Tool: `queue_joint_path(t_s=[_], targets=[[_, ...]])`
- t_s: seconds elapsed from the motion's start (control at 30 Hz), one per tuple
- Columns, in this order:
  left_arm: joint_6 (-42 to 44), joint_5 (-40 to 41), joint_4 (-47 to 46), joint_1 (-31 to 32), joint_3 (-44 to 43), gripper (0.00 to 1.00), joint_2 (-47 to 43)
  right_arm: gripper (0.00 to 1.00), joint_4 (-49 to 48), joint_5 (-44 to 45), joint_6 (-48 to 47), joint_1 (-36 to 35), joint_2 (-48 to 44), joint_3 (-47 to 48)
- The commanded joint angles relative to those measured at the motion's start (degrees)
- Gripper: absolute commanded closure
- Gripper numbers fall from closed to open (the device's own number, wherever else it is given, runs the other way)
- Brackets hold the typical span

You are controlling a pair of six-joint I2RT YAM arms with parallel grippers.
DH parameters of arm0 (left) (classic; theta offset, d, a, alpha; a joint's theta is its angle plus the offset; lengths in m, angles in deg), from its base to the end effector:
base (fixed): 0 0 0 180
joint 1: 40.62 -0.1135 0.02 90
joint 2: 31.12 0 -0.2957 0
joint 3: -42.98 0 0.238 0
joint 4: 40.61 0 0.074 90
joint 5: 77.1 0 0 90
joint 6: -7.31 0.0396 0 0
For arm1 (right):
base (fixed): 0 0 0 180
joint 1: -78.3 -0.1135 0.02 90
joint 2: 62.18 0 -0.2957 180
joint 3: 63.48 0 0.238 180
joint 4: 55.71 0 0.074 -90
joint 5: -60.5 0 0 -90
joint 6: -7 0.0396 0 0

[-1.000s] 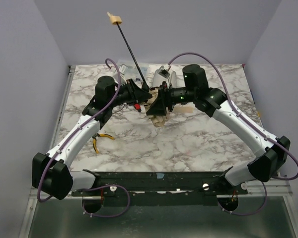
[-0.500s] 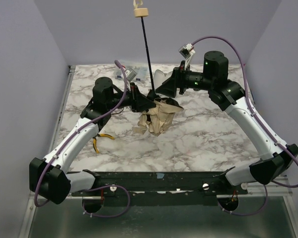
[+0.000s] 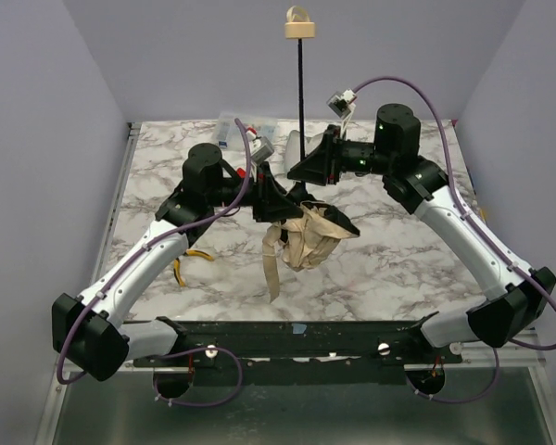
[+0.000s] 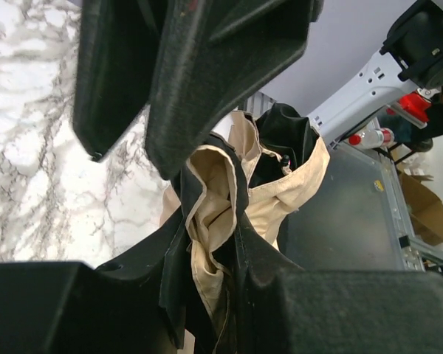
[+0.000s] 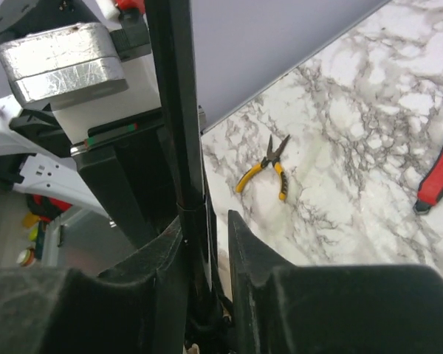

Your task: Open the umbrella

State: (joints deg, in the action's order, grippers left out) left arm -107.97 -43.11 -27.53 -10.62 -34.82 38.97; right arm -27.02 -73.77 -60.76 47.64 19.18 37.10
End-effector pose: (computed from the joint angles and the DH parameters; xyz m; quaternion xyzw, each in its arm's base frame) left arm 0.2008 -0.1539 0.4145 0.3427 0.6393 -0.5833 0.3655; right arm 0.2451 0.1774 0.4674 -0.2948 0.6870 0.5241 0.4080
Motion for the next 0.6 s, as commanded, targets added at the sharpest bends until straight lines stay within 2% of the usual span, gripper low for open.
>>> queue_joint_path(t_s=[0.0, 0.07, 0.17, 0.2, 0.23, 0.27, 0.4, 0.47, 0.57], targets=[[4.53, -3.37, -2.26, 0.9, -3.7, 1.0, -1.27, 0.84, -0.07, -0.29, -0.04, -0.1, -1.61, -3.89], [5.66, -2.78, -0.65, 0.94, -3.89, 1.0, -1.24, 0.97, -0.17, -0.77, -0.33, -0.04, -2.0, -4.12], [7.44, -0.14, 1.38, 0.83, -3.74, 1.0, -1.19, 0.99, 0.16, 0.09, -1.5, -0.09, -2.59, -3.87], [8.58, 0.86, 3.61, 0.85, -3.87, 0.97, -1.24, 0.99, 0.67, 0.99, -2.18, -0.03, -2.77, -3.48], [9.55, 2.06, 5.22, 0.76, -4.07, 0.82, -1.18, 0.99, 1.21, 2.58, -3.14, 0.02, -2.98, -3.07], [10.73, 3.27, 6.81, 0.61, -4.34, 0.6, -1.34, 0.99, 1.6, 4.35, -4.52, -0.02, -3.36, -2.89], [13.16, 7.67, 11.59, -1.93, -4.64, 0.14, -3.19, 0.99, 2.0, 14.74, -10.56, -0.01, -6.28, -3.44], [14.69, 9.09, 13.58, -4.25, -4.57, 0.03, -4.55, 0.99, 1.95, 22.7, -14.83, 0.07, -7.97, -4.28], [17.13, 10.66, 16.68, -8.52, -4.8, 0.02, -6.72, 0.99, -0.17, 37.3, -24.35, 0.07, -10.13, -6.48]])
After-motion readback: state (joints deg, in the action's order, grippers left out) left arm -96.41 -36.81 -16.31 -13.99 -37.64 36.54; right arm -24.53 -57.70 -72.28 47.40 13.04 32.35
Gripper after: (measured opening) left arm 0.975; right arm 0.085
